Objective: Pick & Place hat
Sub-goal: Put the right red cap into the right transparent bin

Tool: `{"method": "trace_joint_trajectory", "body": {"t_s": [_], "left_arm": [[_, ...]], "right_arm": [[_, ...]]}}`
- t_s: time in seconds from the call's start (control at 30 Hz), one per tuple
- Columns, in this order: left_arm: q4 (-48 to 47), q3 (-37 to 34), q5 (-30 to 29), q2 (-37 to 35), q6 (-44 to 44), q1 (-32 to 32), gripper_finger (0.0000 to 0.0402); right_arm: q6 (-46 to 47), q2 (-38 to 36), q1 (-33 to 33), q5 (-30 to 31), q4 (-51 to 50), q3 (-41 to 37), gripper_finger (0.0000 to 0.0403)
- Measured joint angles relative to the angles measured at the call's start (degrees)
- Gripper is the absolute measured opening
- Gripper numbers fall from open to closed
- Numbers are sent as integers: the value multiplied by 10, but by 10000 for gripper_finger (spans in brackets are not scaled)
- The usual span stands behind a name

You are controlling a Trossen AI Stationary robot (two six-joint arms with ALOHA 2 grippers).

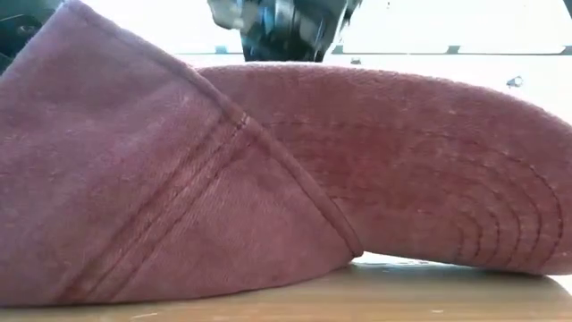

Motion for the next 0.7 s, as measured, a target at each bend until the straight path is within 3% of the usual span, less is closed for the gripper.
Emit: {"method": "trace_joint_trajectory", "body": {"t_s": [0.13, 0.27, 0.4, 0.57, 0.7], "left_arm": [[0, 0, -1, 0, 0, 0, 210], [2, -1, -1, 0, 0, 0, 210], [3, -2, -2, 0, 1, 0, 210], [3, -2, -3, 0, 1, 0, 210], [3, -3, -4, 0, 0, 0, 210]], "right_arm": [[6, 0, 13, -55, 20, 0, 44], [29, 26, 32, -62, 48, 0, 44], [44, 45, 40, -55, 65, 0, 44], [58, 63, 39, 1, -2, -8, 44], [55, 56, 38, 3, -20, -8, 44]]}}
